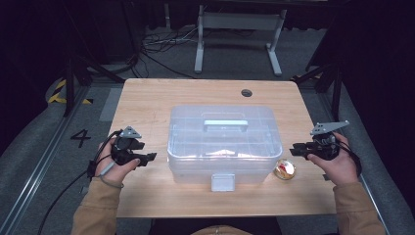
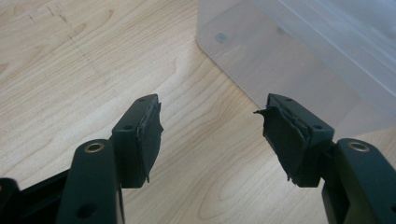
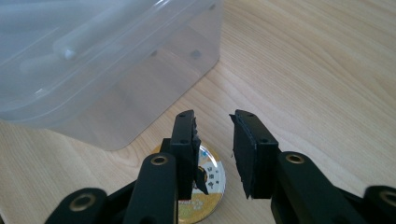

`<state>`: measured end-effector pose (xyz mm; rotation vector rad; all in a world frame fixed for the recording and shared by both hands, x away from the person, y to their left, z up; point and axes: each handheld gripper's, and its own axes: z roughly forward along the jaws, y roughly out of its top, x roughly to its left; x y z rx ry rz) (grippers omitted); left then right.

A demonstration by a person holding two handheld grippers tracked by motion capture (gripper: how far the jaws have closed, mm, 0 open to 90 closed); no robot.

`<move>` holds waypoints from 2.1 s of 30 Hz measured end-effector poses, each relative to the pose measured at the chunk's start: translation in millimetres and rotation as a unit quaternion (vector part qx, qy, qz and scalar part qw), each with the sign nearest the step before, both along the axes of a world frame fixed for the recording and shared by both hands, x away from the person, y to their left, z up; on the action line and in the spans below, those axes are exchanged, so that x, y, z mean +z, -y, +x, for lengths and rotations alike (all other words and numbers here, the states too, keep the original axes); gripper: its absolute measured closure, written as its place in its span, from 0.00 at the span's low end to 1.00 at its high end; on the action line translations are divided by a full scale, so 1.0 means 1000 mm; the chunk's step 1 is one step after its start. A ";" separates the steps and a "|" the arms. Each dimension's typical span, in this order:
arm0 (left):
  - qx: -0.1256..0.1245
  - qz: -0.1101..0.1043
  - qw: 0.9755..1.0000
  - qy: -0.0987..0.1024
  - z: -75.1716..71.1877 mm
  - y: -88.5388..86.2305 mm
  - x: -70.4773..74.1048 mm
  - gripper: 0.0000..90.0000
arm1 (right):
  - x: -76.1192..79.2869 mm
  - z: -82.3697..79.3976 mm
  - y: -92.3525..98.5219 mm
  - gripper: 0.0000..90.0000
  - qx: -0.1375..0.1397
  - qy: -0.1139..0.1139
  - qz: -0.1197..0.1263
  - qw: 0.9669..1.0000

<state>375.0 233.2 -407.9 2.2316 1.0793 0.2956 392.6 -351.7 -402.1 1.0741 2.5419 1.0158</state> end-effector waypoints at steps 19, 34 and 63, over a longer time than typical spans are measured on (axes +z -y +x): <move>-0.029 -0.025 0.999 0.018 0.005 0.011 0.033 0.40 | -0.005 -0.013 0.015 0.75 -0.025 -0.008 0.010 1.000; -0.064 -0.041 0.996 0.042 0.012 0.023 0.080 0.40 | -0.018 -0.019 0.008 0.74 -0.025 -0.020 0.003 0.999; -0.194 -0.029 0.979 0.058 0.030 0.134 0.121 0.37 | -0.019 -0.032 0.015 0.71 -0.028 -0.016 0.021 0.999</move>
